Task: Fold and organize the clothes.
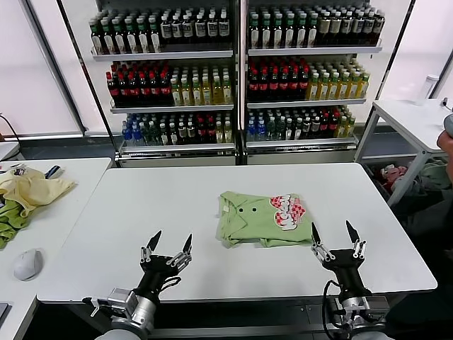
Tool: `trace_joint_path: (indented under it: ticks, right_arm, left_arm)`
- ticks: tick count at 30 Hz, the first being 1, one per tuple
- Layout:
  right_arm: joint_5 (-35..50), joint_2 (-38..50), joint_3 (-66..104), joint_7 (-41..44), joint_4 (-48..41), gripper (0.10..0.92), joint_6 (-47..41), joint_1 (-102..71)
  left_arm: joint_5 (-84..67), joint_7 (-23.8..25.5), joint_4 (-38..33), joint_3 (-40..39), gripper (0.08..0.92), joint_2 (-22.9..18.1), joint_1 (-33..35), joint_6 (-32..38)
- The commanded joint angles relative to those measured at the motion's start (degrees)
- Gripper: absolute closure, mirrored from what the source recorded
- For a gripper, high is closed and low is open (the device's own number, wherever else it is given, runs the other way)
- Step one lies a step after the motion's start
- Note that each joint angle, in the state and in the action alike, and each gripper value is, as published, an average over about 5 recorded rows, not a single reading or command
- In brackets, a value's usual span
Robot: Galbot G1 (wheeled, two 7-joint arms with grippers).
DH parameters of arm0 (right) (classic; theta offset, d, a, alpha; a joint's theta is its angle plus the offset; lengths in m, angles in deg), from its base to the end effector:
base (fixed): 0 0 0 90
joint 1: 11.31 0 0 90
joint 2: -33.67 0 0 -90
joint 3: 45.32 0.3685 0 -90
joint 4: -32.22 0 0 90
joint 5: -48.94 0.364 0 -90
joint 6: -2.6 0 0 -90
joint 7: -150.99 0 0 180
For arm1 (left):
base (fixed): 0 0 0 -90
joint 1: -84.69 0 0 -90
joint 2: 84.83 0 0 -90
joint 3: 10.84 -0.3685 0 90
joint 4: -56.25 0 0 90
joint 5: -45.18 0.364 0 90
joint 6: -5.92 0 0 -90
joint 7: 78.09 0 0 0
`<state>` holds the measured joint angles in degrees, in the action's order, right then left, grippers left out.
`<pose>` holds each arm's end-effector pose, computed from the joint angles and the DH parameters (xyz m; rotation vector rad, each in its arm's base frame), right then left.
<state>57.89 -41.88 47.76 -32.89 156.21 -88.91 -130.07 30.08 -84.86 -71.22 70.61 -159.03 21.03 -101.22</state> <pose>0.1893 -0.0569 -0.2815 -0.0369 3.0715 -0.1325 0.1881 -0.0013 -0.2641 -0.2778 -2.9630 0.0765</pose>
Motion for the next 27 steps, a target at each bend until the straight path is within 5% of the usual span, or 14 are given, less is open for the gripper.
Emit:
trace_joint_path:
  ticks: [1, 27]
  right_arm:
    - [-1.5, -0.3, -0.4, -0.4, 0.8, 0.203, 2.2, -0.8]
    - [-10.8, -2.9, -1.0, -1.0, 3.5, 0.203, 3.2, -3.3]
  left_arm:
    - [0.4, 1.4, 0.3, -0.4, 0.177, -0.3, 0.1, 0.1]
    - [4.3, 6.8, -3.2, 1.1, 0.177, -2.4, 2.8, 2.1]
